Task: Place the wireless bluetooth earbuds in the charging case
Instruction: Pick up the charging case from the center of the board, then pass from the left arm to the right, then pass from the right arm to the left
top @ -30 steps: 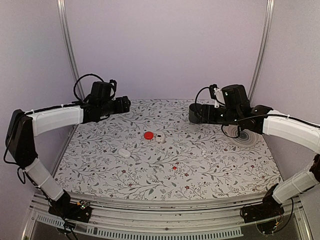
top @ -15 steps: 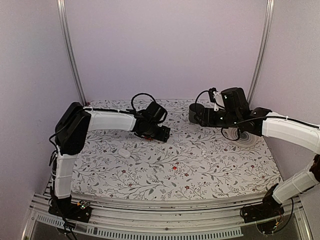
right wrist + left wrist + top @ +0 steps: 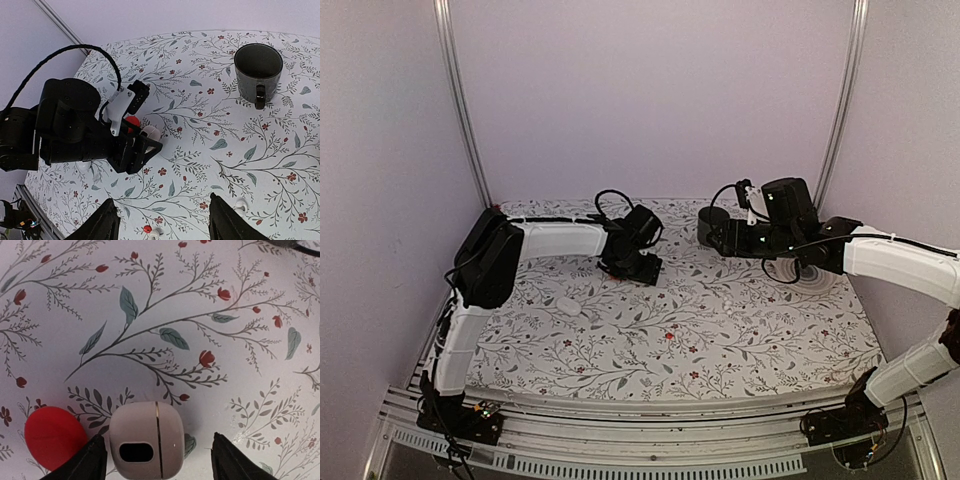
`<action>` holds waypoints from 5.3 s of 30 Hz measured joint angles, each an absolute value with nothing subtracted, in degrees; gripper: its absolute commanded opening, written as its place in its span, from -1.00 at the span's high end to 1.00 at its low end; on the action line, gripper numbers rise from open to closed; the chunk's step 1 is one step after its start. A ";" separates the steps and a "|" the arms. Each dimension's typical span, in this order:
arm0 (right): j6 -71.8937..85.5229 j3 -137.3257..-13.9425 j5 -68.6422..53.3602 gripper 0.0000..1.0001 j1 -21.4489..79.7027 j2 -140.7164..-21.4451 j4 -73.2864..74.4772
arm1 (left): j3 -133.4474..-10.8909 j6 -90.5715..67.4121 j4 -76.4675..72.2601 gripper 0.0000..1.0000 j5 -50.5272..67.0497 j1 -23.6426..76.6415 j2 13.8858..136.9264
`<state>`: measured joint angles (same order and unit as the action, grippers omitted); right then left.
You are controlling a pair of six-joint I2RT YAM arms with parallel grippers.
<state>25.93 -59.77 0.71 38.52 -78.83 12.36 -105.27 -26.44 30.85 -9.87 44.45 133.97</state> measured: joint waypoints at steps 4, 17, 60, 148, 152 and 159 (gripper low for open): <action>25.96 -59.77 0.67 -0.26 38.52 -78.89 12.36 | -103.72 -26.39 31.59 -0.29 -9.85 44.45 134.19; 26.04 -59.77 -2.15 -0.24 38.50 -82.81 11.49 | -97.38 -22.44 24.58 0.29 -4.27 43.97 131.13; 38.70 -60.40 -29.50 0.20 35.29 -85.21 2.39 | -74.24 -0.84 -7.88 0.25 5.28 53.36 103.94; 51.42 -62.00 -45.23 0.92 34.09 -81.78 4.73 | -51.00 87.22 -87.15 0.08 -27.51 65.84 116.64; 51.72 -61.54 -45.63 0.92 34.06 -81.78 4.60 | -51.00 87.26 -87.18 0.11 -27.77 66.15 116.64; 51.94 -61.10 -45.60 0.92 34.06 -82.15 4.40 | -52.18 87.24 -87.26 0.17 -27.49 67.37 116.31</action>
